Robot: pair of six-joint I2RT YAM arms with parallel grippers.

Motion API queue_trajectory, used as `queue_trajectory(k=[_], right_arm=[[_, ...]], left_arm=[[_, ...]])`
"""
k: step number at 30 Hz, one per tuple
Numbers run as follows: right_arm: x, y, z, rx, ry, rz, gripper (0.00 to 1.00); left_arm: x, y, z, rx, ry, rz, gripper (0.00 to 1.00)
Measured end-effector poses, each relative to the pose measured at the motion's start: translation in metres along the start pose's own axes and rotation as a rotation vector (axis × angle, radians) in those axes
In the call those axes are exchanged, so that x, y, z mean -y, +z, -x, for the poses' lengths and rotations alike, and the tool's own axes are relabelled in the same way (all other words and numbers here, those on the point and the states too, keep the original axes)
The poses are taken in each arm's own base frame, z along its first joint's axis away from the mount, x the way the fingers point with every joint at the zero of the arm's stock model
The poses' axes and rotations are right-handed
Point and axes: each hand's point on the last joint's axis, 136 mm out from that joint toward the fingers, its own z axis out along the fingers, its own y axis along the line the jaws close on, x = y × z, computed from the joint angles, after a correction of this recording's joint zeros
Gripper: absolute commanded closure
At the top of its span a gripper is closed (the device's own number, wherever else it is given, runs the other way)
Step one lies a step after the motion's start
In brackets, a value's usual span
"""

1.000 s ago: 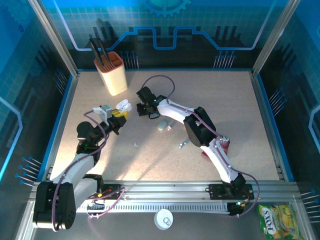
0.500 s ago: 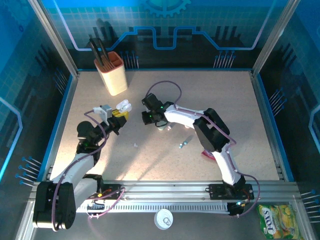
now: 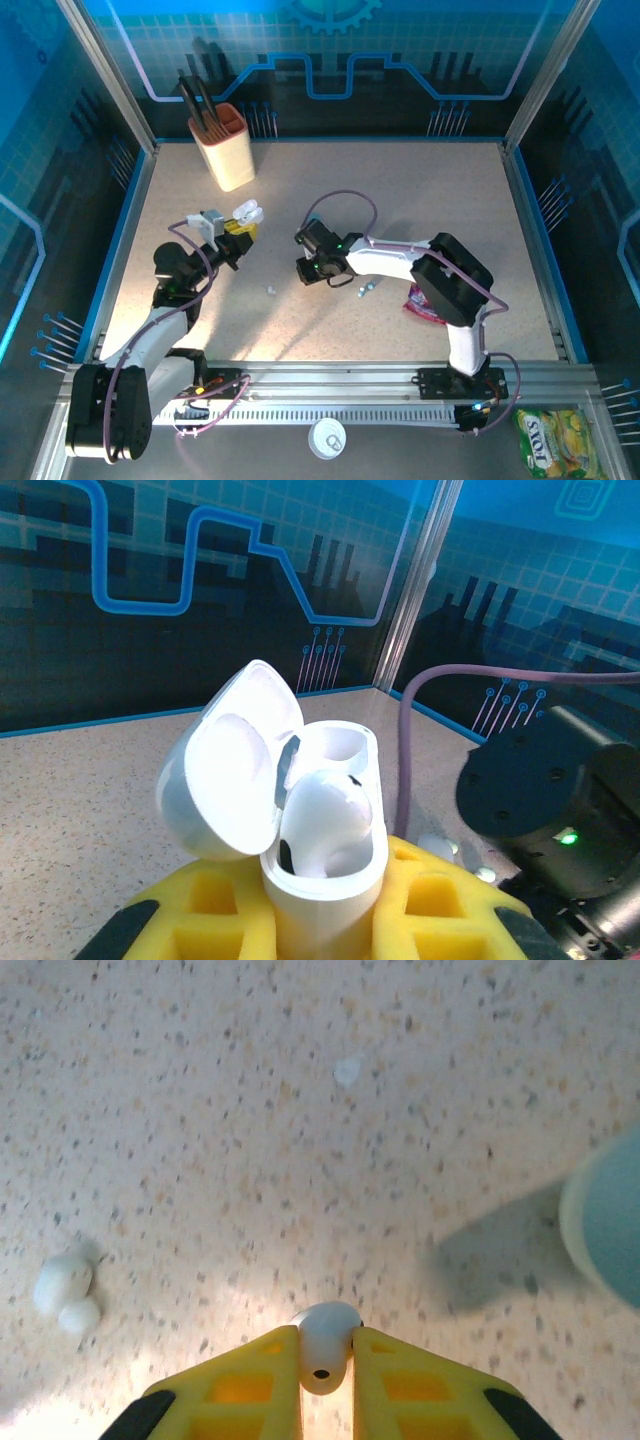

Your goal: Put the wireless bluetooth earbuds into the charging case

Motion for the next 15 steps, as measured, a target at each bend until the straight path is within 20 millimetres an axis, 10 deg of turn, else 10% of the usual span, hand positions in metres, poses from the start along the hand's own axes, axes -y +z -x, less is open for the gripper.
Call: queue_trajectory(k=[15], right_arm=[[0.049, -0.053, -0.081, -0.067, 0.096, -0.075, 0.83]], left_arm=[[0.036, 0.015, -0.016, -0.085, 0.145, -0.1, 0.97]])
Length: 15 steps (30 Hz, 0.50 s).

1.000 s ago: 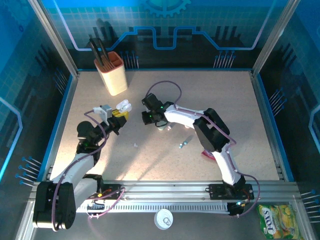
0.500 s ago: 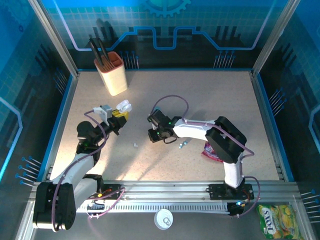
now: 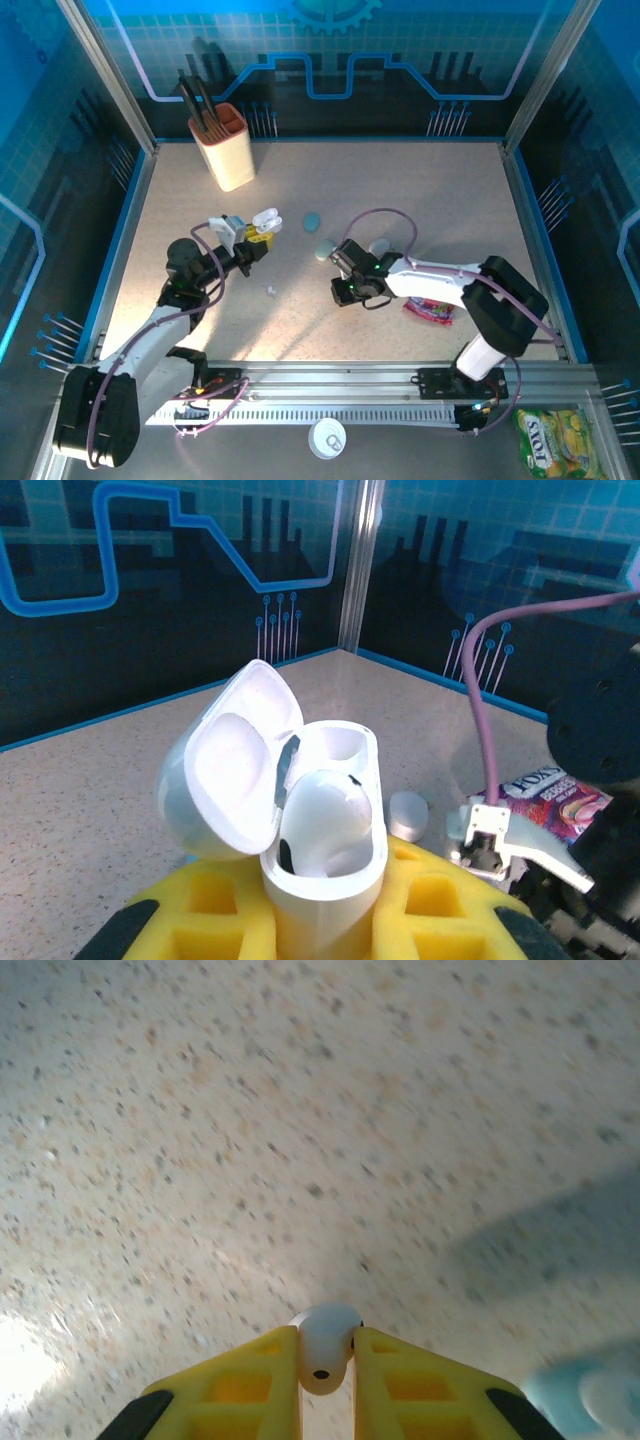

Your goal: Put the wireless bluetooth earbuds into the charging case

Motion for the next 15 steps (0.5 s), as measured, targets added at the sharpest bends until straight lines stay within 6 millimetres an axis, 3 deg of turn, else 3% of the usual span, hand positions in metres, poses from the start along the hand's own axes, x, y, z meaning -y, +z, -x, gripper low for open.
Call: queue_trajectory(k=[7, 15], right_arm=[[0.017, 0.0, -0.016, -0.033, 0.03, -0.04, 0.8], [0.021, -0.002, -0.02, -0.061, 0.028, -0.059, 0.65]], left_arm=[[-0.004, 0.002, -0.005, -0.014, 0.003, 0.013, 0.97], [-0.004, 0.002, -0.005, -0.014, 0.003, 0.014, 0.97]])
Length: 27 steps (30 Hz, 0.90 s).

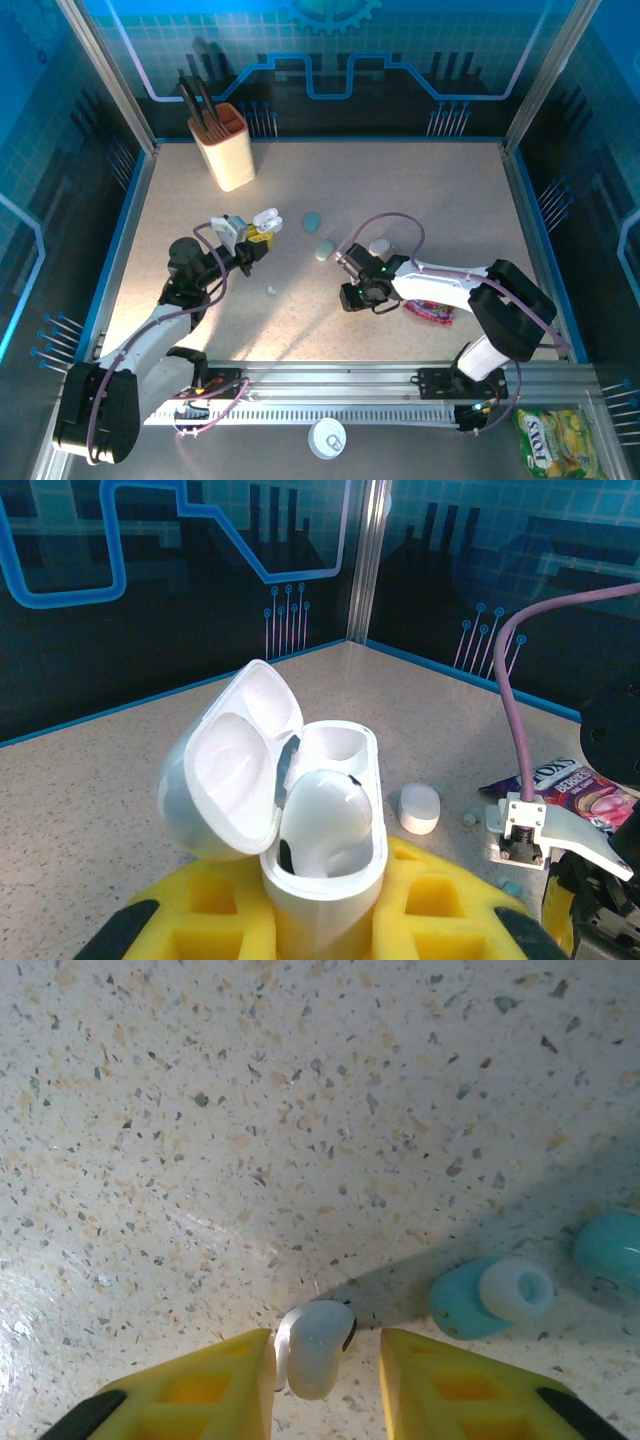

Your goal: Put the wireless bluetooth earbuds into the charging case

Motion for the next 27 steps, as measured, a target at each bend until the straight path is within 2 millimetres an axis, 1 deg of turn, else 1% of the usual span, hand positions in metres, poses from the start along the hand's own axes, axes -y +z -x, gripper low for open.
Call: queue_trajectory(k=[6, 10, 15, 25, 27], right_arm=[[-0.005, -0.005, 0.006, -0.002, 0.01, 0.026, 0.6], [-0.004, -0.007, 0.011, -0.014, 0.042, 0.021, 0.6], [-0.006, -0.007, 0.02, -0.047, 0.073, 0.003, 0.61], [-0.011, -0.003, 0.015, -0.178, 0.097, -0.027, 0.67], [-0.01, -0.001, 0.014, -0.202, 0.105, -0.031, 0.72]], left_arm=[[-0.002, 0.002, -0.005, -0.015, -0.008, 0.001, 0.96], [-0.003, 0.003, -0.009, -0.026, -0.017, 0.001, 0.96], [-0.003, 0.003, -0.01, -0.027, -0.003, 0.001, 0.96], [-0.003, 0.003, -0.01, -0.027, 0.022, -0.001, 0.96], [-0.002, 0.003, -0.011, -0.031, 0.024, -0.006, 0.96]])
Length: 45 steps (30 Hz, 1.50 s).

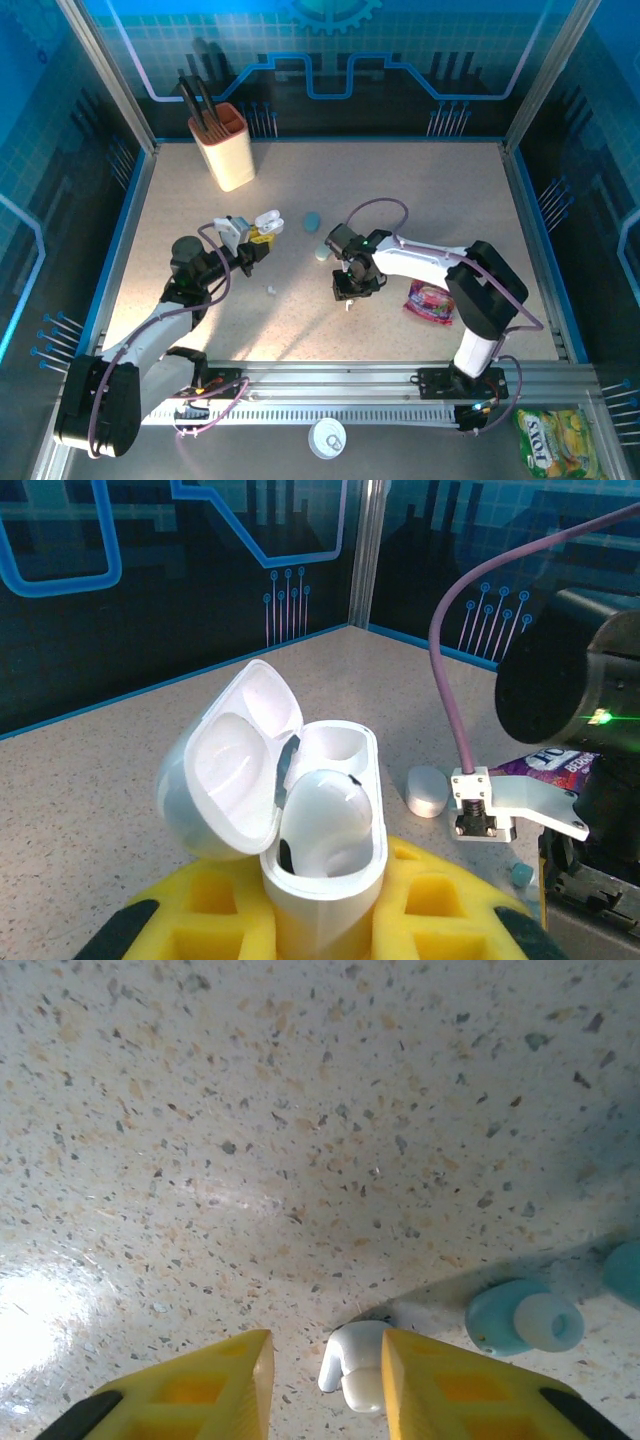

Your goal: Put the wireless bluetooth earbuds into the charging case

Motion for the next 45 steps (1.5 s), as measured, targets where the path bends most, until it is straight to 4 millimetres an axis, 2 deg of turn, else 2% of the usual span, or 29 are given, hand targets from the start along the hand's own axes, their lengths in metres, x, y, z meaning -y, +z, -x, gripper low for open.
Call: queue_trajectory(k=[10, 21, 26, 35, 40, 45], right_arm=[[0.008, 0.014, -0.008, -0.102, 0.05, 0.002, 0.73], [0.006, 0.014, -0.009, -0.119, 0.061, 0.022, 0.71], [0.008, 0.015, -0.01, -0.128, 0.075, 0.022, 0.78], [0.008, 0.012, -0.006, -0.097, 0.084, 0.033, 0.79], [0.0, -0.01, 0.01, 0.058, 0.057, 0.101, 0.76], [-0.014, -0.054, 0.043, 0.326, 0.015, 0.196, 0.77]], left_arm=[[0.003, 0.0, -0.012, -0.046, -0.011, -0.014, 0.96], [0.004, 0.0, -0.015, -0.054, -0.014, -0.022, 0.96], [0.004, 0.0, -0.015, -0.054, -0.014, -0.022, 0.96], [0.002, 0.001, -0.018, -0.063, -0.018, -0.018, 0.97], [0.0, 0.004, -0.026, -0.089, -0.025, -0.002, 0.98], [0.003, 0.015, -0.031, -0.137, -0.035, -0.011, 0.99]])
